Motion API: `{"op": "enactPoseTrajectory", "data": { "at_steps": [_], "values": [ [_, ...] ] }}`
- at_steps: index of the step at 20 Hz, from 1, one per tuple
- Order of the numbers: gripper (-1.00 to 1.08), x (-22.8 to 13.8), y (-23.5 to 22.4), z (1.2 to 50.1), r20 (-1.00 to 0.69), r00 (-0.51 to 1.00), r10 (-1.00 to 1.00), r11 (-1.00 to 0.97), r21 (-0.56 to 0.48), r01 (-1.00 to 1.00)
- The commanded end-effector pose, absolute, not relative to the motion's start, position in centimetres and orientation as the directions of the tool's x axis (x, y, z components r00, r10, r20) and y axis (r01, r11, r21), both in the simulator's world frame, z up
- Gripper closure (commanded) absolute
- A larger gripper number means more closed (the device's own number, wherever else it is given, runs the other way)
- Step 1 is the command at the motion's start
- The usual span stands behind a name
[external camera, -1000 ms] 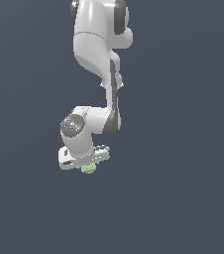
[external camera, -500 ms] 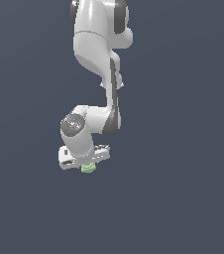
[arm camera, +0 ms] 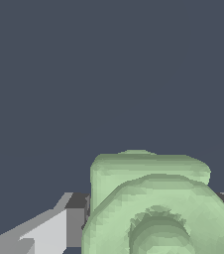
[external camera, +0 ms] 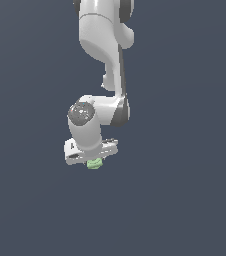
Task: Pick up the object and move it to a goal position.
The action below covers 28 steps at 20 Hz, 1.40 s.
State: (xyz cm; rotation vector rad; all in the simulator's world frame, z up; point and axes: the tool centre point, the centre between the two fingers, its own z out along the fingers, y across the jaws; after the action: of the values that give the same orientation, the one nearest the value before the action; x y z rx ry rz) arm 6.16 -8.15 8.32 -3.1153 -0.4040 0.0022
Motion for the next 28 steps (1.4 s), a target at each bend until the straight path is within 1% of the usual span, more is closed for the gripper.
{"op": "enactPoseTrajectory", "data": {
  "at_steps": [1, 18, 23, 28],
  "values": [
    [1.08, 5.8, -6.8, 10.2, 0.000, 0.967, 0.256, -0.967, 0.000, 0.256],
    [1.08, 2.8, 4.3, 25.7, 0.000, 0.967, 0.256, -0.967, 0.001, 0.256],
    [1.08, 2.5, 6.4, 28.5, 0.000, 0.967, 0.256, -0.967, 0.001, 0.256],
    [1.08, 2.4, 7.2, 29.7, 0.000, 0.967, 0.256, -0.967, 0.000, 0.256]
  ]
}}
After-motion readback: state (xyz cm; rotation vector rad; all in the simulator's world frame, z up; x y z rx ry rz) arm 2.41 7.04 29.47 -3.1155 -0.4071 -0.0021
